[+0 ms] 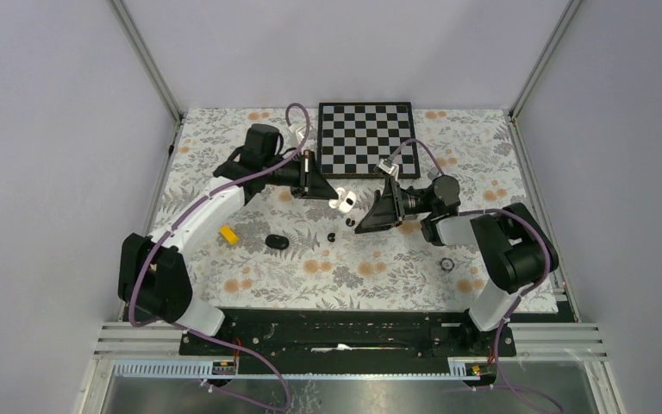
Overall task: Insert the wireless bluetooth earbuds into the charging case
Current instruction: Adjust the charging case.
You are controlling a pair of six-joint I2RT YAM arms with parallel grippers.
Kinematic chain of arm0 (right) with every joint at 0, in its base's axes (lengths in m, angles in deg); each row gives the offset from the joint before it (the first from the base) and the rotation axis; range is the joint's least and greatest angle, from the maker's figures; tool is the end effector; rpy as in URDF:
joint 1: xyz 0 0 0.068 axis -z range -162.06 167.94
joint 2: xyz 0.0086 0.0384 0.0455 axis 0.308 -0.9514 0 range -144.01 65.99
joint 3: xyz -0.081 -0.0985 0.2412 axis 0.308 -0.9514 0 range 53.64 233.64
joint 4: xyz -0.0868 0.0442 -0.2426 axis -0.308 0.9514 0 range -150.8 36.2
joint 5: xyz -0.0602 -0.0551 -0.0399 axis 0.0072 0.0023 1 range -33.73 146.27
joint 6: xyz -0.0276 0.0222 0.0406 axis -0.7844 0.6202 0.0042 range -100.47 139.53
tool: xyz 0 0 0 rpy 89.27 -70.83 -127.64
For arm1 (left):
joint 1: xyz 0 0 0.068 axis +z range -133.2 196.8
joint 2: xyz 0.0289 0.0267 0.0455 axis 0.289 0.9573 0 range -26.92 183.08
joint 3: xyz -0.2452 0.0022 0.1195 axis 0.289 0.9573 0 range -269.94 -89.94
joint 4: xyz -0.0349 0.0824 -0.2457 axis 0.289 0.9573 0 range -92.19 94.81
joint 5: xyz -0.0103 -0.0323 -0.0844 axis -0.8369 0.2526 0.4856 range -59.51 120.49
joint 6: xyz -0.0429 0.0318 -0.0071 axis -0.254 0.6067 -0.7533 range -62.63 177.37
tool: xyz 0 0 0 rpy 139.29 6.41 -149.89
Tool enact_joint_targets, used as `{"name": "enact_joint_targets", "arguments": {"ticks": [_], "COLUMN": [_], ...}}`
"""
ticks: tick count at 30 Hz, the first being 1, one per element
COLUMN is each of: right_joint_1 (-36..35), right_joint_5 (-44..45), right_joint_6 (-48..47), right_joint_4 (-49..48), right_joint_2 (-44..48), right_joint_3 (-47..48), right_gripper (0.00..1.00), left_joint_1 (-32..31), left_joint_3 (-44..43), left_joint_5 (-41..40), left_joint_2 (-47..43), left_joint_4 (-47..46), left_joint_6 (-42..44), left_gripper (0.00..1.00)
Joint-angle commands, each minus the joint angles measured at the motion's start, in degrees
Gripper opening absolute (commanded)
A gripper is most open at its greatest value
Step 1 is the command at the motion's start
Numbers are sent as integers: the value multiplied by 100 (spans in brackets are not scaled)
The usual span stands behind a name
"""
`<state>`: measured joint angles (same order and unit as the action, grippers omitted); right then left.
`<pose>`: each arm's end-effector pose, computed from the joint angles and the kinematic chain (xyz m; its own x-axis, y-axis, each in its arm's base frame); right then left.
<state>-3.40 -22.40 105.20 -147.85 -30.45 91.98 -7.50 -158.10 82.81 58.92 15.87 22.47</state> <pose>0.2675 0.1420 0.2387 -0.8342 -0.1156 -0.5393 -0.5153 -0.1853 0.8368 0.2894 -0.1615 0.3036 -0.9155 0.0296 -0.4012 0.3819 0.3776 -0.8435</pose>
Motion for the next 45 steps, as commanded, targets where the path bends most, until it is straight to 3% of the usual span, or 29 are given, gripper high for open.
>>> {"name": "enact_joint_targets", "arguments": {"ticks": [1,4,7,8,10,12,14,21,28,31,34,45], "right_joint_1": [194,329,325,311,279,160,122,-396,-775,-792,-837,-1138], "right_joint_5": [113,418,753,858,1303,2684,3346,5021,5351,5393,5432,5753], "right_joint_6": [22,-65,-754,-1214,-3011,-5047,-5705,-5120,-3410,-2603,-2244,-2091], "right_joint_4": [-798,-639,461,1307,3996,7032,8072,8084,5821,4637,4261,4146], "right_joint_2": [-340,-396,-166,6,662,1185,1447,2381,3019,2948,2737,1984], "right_joint_3": [-331,-493,-625,-651,-493,28,307,167,-690,-1154,-1205,-676], "right_gripper": [100,100,100,100,100,100,100,100,100,100,99,85], "left_joint_1": [271,336,335,330,329,329,321,48,-260,-307,-427,-597], "left_joint_3": [-527,-767,-1023,-1069,-1076,-1039,-997,-739,-358,-183,-184,88], "left_joint_5": [-289,-853,-1541,-1640,-1881,-2041,-2135,-2867,-3066,-3087,-3328,-3704], "left_joint_2": [-386,-470,-451,-446,-475,-503,-523,-534,-582,-459,-417,-407], "left_joint_4": [370,892,1419,1493,1531,1540,1542,1648,1098,921,918,716], "left_joint_6": [416,644,743,748,684,638,641,638,208,137,144,54], "left_gripper": [0,0,0,0,0,0,0,0,0,0,0,0]}}
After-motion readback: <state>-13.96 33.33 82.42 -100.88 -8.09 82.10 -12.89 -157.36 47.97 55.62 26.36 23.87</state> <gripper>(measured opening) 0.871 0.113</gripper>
